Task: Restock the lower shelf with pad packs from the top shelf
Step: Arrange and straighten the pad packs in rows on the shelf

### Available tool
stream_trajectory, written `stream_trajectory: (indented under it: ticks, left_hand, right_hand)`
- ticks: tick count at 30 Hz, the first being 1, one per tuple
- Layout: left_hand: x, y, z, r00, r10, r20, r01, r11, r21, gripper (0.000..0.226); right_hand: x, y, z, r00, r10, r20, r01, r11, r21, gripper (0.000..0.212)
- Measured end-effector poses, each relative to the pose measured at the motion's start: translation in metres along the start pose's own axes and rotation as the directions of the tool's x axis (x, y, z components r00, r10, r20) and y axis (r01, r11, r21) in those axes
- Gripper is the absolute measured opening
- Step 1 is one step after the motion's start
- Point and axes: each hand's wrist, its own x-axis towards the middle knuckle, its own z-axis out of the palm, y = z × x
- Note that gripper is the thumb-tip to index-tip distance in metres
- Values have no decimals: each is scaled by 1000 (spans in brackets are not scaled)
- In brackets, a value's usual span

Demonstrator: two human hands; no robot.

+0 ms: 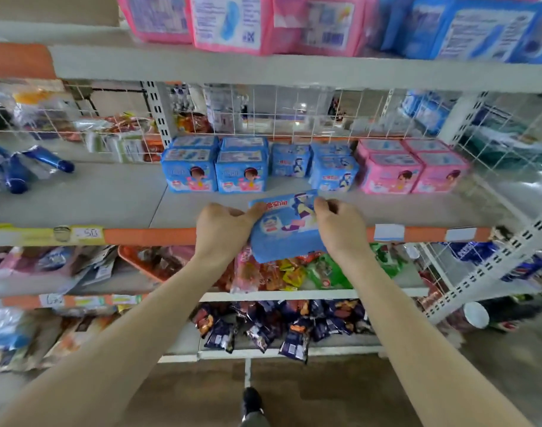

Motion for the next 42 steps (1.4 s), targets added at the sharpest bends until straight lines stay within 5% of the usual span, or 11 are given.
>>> stream_trajectory:
  ticks: [5, 8, 10, 20, 24, 28, 33, 39, 42]
  left_hand:
    - [51, 4, 22, 998, 56, -20, -56, 997, -43, 55]
    - [79, 9, 38, 999, 48, 11, -48, 998, -48, 27]
    - [94, 11, 49, 998, 33, 53, -27, 995, -99, 30]
    - [149, -31, 105, 985, 115, 129, -125, 989, 76, 50]
    - [163, -54, 135, 985, 96, 141, -126, 968, 219, 39]
    - [181, -62, 155, 985, 106, 136, -158, 873, 462, 40]
    - [194, -60, 170, 988, 115, 104, -155, 765, 625, 42]
    - [201, -41, 174, 981, 189, 49, -151, 575, 804, 47]
    - [202, -51, 181, 895, 409, 179, -355, 408, 841, 64]
  right_hand:
    - [58, 5, 1, 999, -49, -9, 48, 998, -30, 47]
    - [90, 12, 2, 994, -110, 11, 109, 992, 64, 29]
    - [111, 20, 7, 991, -131, 39, 128, 989, 78, 15]
    - [168, 101, 40, 952, -304, -34, 295, 943, -154, 39]
    - [198, 133, 46, 940, -339, -31, 313, 897, -313, 45]
    - [225, 151, 51, 923, -384, 5, 344, 821, -456, 43]
    - [241, 167, 56, 834, -541, -111, 376, 703, -603, 61]
    - [259, 175, 57, 864, -435, -253, 247, 805, -539, 113]
    - [270, 179, 49, 871, -440, -218, 259, 788, -558, 118]
